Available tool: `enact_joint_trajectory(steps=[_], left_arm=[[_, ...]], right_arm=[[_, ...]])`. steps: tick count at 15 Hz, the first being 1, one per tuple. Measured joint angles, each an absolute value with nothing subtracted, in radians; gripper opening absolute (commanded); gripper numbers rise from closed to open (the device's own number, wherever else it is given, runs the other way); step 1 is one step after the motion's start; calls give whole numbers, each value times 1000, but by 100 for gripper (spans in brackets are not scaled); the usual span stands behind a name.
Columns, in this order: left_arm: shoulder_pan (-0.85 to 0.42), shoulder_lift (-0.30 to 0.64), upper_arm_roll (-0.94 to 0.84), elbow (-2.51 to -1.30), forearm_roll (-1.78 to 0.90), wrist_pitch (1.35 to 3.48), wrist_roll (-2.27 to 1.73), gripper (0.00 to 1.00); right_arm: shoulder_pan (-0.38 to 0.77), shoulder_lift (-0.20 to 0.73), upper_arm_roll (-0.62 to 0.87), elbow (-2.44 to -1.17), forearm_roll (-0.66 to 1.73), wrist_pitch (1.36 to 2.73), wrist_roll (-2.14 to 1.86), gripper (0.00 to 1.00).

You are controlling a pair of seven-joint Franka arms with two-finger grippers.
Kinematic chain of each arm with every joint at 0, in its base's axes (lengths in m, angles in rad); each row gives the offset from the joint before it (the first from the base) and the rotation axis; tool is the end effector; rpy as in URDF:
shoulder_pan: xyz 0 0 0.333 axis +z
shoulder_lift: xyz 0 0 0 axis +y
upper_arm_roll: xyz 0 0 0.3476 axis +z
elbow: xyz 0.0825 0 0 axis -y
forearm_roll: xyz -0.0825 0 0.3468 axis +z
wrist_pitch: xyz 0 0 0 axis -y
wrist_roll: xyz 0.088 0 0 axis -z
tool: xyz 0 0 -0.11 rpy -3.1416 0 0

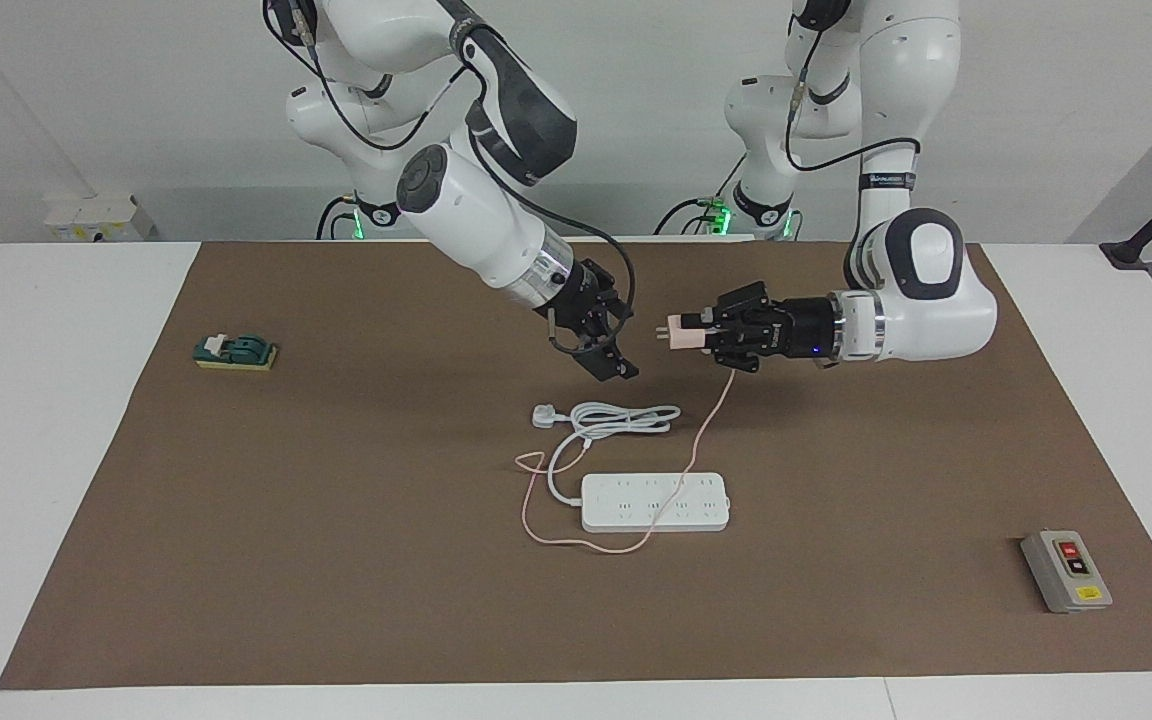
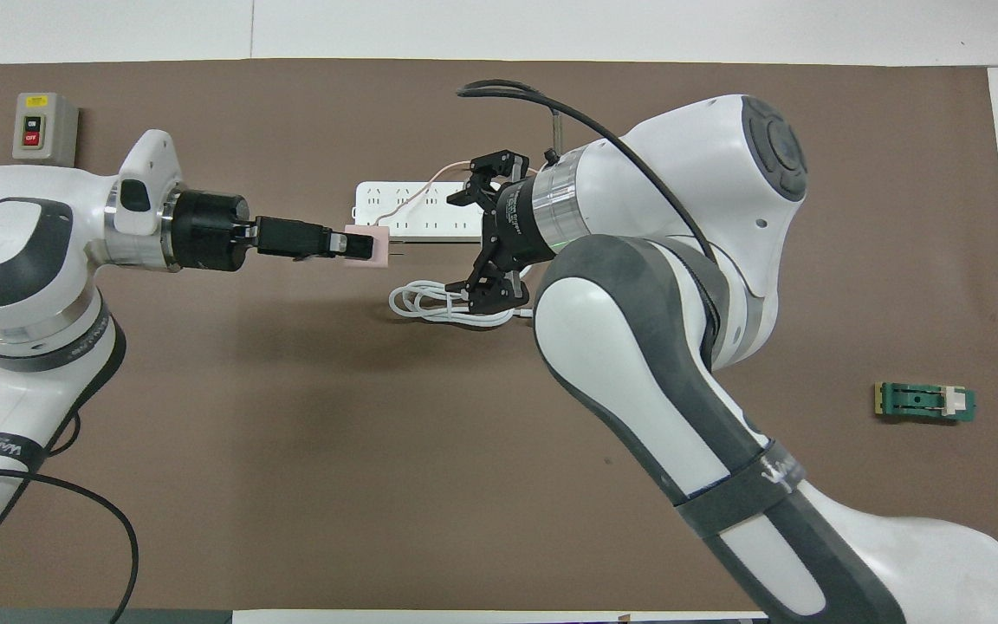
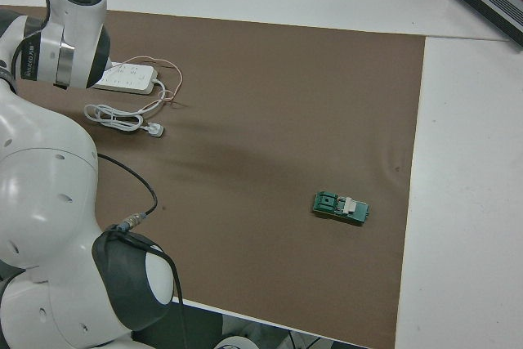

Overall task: Plug charger into power strip
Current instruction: 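Grasp the charger with the left gripper while the right gripper releases, then pull the charger back with the left gripper while the right gripper withdraws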

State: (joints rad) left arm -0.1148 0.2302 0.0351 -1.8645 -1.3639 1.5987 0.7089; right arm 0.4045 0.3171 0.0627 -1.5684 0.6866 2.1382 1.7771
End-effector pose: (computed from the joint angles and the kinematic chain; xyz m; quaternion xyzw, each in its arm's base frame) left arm 0.5585 -0.1519 0.4851 0.7633 -0.1312 0.0059 0.6326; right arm 0.5771 0.3167 0.5348 -0.6492 0.6830 0.2312 0.2422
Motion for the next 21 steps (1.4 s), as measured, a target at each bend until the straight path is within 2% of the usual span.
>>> enact_joint_trajectory(steps=[4, 7, 11, 15, 21], left_arm=[[6, 219, 40, -1808, -1216, 1522, 709, 0], [101, 226, 42, -1719, -1056, 1494, 709, 0], [150, 283, 42, -1586, -845, 1504, 713, 0], [95, 347, 24, -1500, -684, 1636, 739, 0], [-96, 377, 17, -1486, -430, 1952, 906, 0]], right_arm=[[304, 299, 58, -1532, 636, 2039, 1747, 100], [228, 283, 56, -1493, 589, 1937, 1639, 100], [144, 261, 55, -1471, 539, 1858, 1440, 100], [121, 229, 55, -1467, 406, 1778, 1199, 100], [72, 183, 55, -1467, 270, 1669, 805, 100]])
